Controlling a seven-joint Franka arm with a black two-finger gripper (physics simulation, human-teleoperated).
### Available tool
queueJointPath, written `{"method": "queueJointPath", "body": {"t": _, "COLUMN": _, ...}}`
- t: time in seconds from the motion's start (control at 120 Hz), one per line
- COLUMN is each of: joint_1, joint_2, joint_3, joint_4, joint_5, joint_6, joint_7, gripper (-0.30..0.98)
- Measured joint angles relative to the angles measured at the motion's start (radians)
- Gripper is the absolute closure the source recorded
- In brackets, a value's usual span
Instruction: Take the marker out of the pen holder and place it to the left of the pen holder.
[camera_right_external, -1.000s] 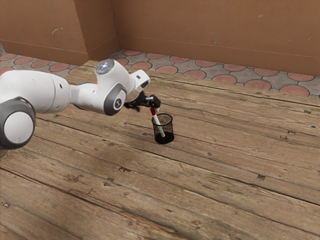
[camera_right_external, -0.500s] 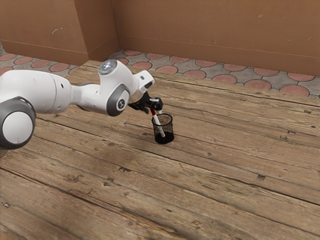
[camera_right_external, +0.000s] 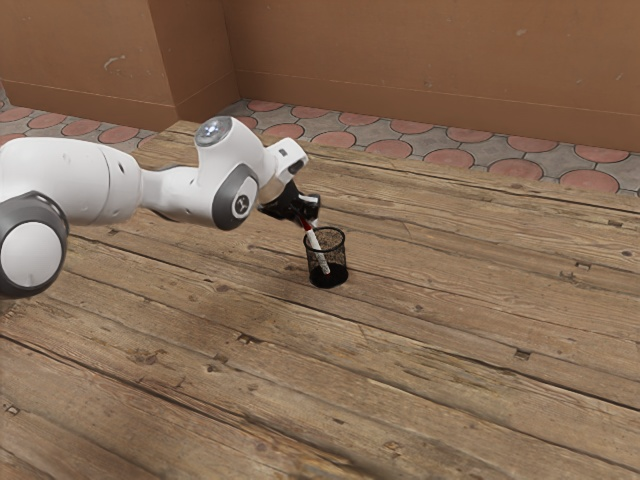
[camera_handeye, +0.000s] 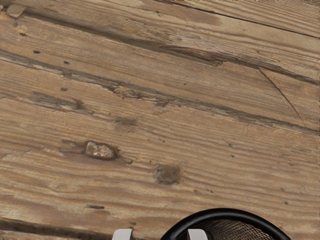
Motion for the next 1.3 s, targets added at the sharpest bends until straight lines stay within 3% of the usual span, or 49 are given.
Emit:
{"method": "queueJointPath", "body": {"t": 0.442, "joint_1": 0.000, "joint_2": -0.013, "joint_3": -0.003, "joint_4": 0.001, "joint_5": -0.030, "joint_6": -0.001, "joint_7": -0.002, "gripper": 0.71}}
{"method": "queueJointPath", "body": {"t": 0.742, "joint_1": 0.004, "joint_2": -0.154, "joint_3": 0.000, "joint_4": -0.001, "joint_5": -0.035, "joint_6": -0.044, "joint_7": -0.010, "gripper": 0.73}}
{"method": "queueJointPath", "body": {"t": 0.842, "joint_1": 0.022, "joint_2": -0.176, "joint_3": 0.004, "joint_4": 0.006, "joint_5": -0.064, "joint_6": -0.058, "joint_7": -0.013, "gripper": 0.73}}
{"method": "queueJointPath", "body": {"t": 1.033, "joint_1": 0.099, "joint_2": -0.021, "joint_3": -0.002, "joint_4": 0.187, "joint_5": -0.124, "joint_6": -0.067, "joint_7": -0.019, "gripper": 0.73}}
{"method": "queueJointPath", "body": {"t": 1.3, "joint_1": 0.212, "joint_2": 0.077, "joint_3": -0.020, "joint_4": 0.176, "joint_5": -0.154, "joint_6": -0.078, "joint_7": -0.024, "gripper": 0.73}}
